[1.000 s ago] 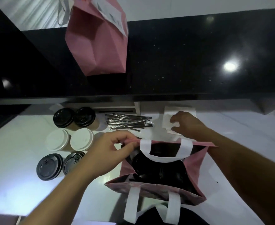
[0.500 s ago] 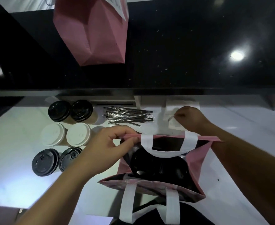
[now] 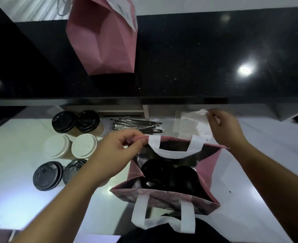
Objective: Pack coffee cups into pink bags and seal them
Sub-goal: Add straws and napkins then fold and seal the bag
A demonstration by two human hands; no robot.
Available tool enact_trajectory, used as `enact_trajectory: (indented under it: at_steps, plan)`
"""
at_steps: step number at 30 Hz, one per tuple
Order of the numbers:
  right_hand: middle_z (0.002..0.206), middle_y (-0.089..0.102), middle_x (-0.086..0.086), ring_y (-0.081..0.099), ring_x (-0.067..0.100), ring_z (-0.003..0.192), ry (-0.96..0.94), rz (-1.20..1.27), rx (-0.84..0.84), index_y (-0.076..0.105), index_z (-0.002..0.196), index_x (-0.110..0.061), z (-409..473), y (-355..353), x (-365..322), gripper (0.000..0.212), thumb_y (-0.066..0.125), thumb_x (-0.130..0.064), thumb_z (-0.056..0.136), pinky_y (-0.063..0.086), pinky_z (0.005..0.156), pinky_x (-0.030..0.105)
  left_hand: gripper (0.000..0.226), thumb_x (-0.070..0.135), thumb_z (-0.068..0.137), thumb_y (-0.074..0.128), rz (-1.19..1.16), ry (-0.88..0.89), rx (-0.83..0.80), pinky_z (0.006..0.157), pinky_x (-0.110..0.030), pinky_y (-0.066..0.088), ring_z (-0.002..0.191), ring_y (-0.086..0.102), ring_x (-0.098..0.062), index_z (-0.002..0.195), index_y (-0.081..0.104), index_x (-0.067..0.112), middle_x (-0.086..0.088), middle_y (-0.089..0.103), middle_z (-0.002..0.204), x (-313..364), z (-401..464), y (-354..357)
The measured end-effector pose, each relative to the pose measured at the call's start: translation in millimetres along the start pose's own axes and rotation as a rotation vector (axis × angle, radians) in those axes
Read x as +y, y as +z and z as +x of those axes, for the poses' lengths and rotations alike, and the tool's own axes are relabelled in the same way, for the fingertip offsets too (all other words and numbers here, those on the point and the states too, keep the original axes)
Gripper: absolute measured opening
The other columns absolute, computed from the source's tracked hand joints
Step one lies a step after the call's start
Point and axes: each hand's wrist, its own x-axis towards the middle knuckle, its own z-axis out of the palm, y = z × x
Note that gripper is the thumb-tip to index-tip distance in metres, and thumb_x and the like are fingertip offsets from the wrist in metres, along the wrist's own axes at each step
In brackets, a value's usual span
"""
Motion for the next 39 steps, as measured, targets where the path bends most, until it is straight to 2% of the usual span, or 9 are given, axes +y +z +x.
enact_trajectory:
  at_steps: [4, 9, 11, 16, 20, 25, 31, 34, 39]
  plan:
    - [0.103, 0.061, -0.006, 0.057, 0.016, 0.087, 0.044, 0.073, 0.149, 0.061, 0.114, -0.024, -46, -47, -22, 0.023, 0.043, -0.036, 0.106, 0.045, 0.069, 0.020, 0.028, 0.062, 0.087, 0.063, 0.039, -0.001, 0.031, 0.068, -0.016, 0.053, 0.083, 0.072, -0.004, 0.099, 0.078, 0.041, 0.013, 0.078, 0.090, -1, 1, 3]
    - [0.093, 0.055, -0.023, 0.060, 0.001, 0.086, -0.174, 0.050, 0.331, 0.057, 0.111, -0.043, -92, -133, -76, 0.022, 0.037, -0.053, 0.106, 0.052, 0.059, 0.033, 0.011, 0.047, 0.097, 0.066, 0.057, 0.046, 0.045, 0.062, -0.008, 0.050, 0.086, 0.072, 0.003, 0.097, 0.076, 0.046, 0.021, 0.077, 0.091, 2, 4, 7]
    - [0.096, 0.061, -0.023, 0.064, 0.006, 0.086, -0.278, 0.079, 0.228, 0.055, 0.110, -0.052, -107, -158, -106, 0.016, 0.040, -0.055, 0.105, 0.056, 0.056, 0.037, 0.010, 0.045, 0.098, 0.066, 0.091, 0.059, 0.065, 0.065, -0.015, 0.050, 0.086, 0.071, 0.002, 0.095, 0.075, 0.048, 0.023, 0.076, 0.089, 2, 7, 7]
    - [0.095, 0.059, -0.030, 0.059, -0.004, 0.088, -0.432, -0.168, -0.244, 0.049, 0.106, -0.055, -128, -153, -171, 0.022, 0.029, -0.063, 0.100, 0.042, 0.053, 0.011, 0.012, 0.053, 0.094, 0.064, 0.138, 0.050, 0.085, 0.066, -0.033, 0.055, 0.077, 0.069, -0.002, 0.094, 0.073, 0.045, 0.019, 0.075, 0.082, 5, 15, 10]
    - [0.113, 0.068, -0.010, 0.064, 0.017, 0.086, -0.535, -0.490, -0.311, 0.054, 0.121, -0.036, -123, -98, -182, 0.019, 0.051, -0.038, 0.102, 0.051, 0.065, 0.028, 0.015, 0.046, 0.093, 0.064, 0.079, 0.045, 0.078, 0.077, -0.049, 0.060, 0.082, 0.072, -0.020, 0.092, 0.076, 0.038, 0.007, 0.076, 0.082, 6, 19, 9]
    - [0.122, 0.069, 0.004, 0.068, 0.024, 0.106, -0.552, -0.714, -0.514, 0.053, 0.132, -0.022, -106, -49, -175, 0.034, 0.062, -0.027, 0.100, 0.057, 0.089, 0.038, 0.013, 0.046, 0.094, 0.064, 0.068, 0.059, 0.054, 0.065, -0.034, 0.051, 0.071, 0.067, -0.006, 0.090, 0.076, 0.041, 0.013, 0.074, 0.078, 5, 20, 8]
    - [0.104, 0.072, 0.004, 0.070, 0.024, 0.087, -0.574, -0.664, -0.359, 0.056, 0.125, -0.015, -107, -14, -167, 0.029, 0.063, -0.023, 0.099, 0.058, 0.074, 0.037, 0.017, 0.040, 0.099, 0.066, 0.085, 0.052, 0.047, 0.067, -0.032, 0.054, 0.076, 0.068, -0.006, 0.086, 0.076, 0.036, 0.014, 0.073, 0.079, 5, 21, 6]
    - [0.106, 0.067, 0.004, 0.064, 0.023, 0.094, -0.579, -0.608, -0.558, 0.064, 0.119, -0.018, -115, 0, -165, 0.021, 0.059, -0.019, 0.098, 0.054, 0.086, 0.035, 0.016, 0.035, 0.100, 0.066, 0.079, 0.056, 0.053, 0.070, -0.042, 0.058, 0.081, 0.070, -0.013, 0.088, 0.077, 0.035, 0.011, 0.074, 0.080, 5, 21, 5]
    - [0.104, 0.070, 0.010, 0.061, 0.025, 0.087, -0.408, -0.599, -0.905, 0.071, 0.113, -0.010, -123, 15, -168, 0.023, 0.054, -0.018, 0.099, 0.049, 0.078, 0.032, 0.016, 0.037, 0.101, 0.065, 0.105, 0.048, 0.053, 0.078, -0.047, 0.061, 0.084, 0.069, -0.012, 0.090, 0.077, 0.035, 0.012, 0.073, 0.083, 2, 20, 3]
